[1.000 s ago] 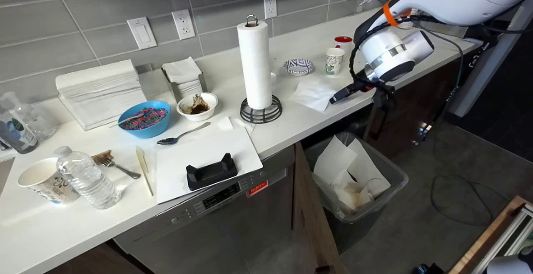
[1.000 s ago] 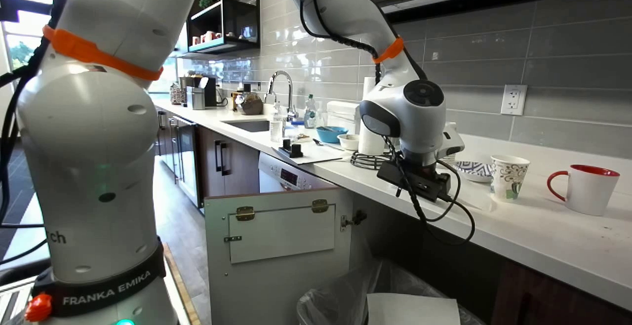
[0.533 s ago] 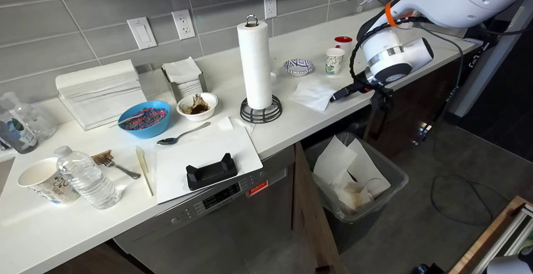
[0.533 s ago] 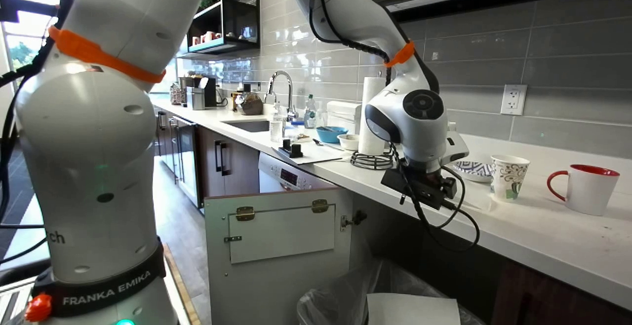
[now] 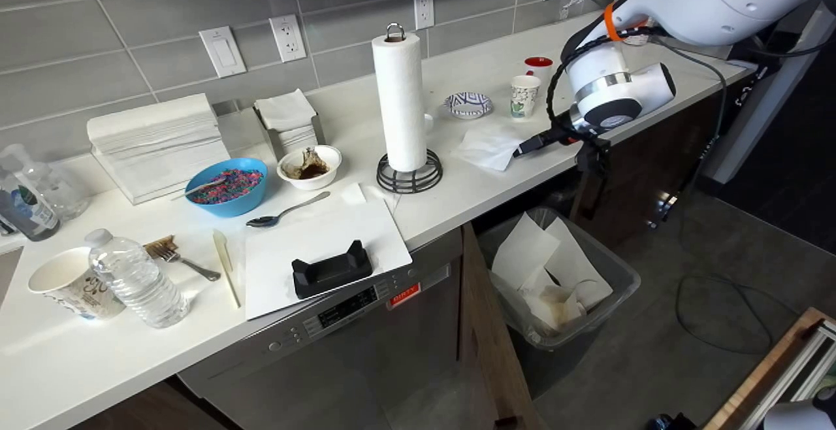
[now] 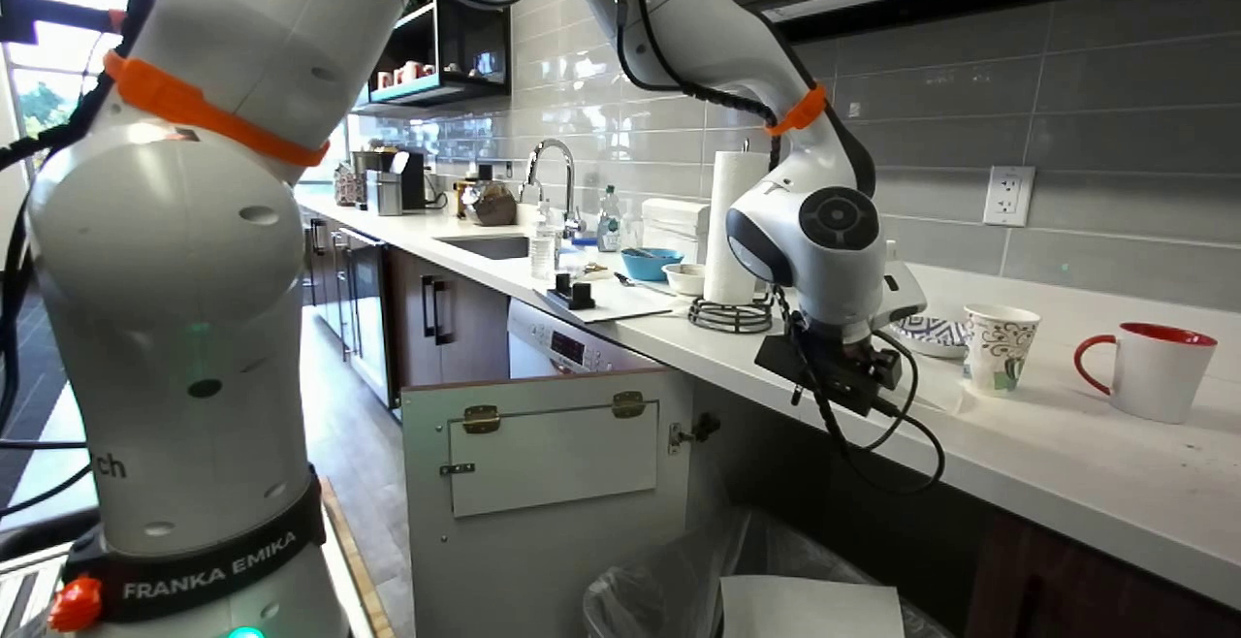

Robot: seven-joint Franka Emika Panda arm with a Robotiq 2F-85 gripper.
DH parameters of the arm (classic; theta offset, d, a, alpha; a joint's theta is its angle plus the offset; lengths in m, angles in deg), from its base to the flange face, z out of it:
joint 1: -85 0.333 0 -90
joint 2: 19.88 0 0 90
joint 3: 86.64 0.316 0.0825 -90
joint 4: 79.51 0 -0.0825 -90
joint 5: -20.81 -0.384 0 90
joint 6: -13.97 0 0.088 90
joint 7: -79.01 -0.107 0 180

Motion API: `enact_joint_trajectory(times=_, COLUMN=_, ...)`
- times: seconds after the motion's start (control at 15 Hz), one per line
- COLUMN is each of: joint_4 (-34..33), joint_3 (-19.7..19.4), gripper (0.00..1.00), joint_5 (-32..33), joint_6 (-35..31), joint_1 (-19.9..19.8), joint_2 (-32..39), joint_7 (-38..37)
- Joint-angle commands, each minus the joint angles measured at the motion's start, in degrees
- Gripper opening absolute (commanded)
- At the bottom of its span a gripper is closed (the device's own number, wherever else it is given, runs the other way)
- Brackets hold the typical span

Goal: Push the tissue forward

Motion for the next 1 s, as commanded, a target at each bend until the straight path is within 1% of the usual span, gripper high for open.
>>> enact_joint_trajectory(times=0.0, joint_4=-2.64, joint_3=0.34, gripper=1.00, joint_5=-2.47, joint_6=2.27, joint_1=-0.98, joint_2=2.77, joint_7=2.24)
enact_joint_trajectory(times=0.93, joint_4=-8.36, joint_3=0.52, gripper=1.00, joint_5=-2.60, joint_6=2.27, joint_1=-0.97, joint_2=6.97, joint_7=1.99)
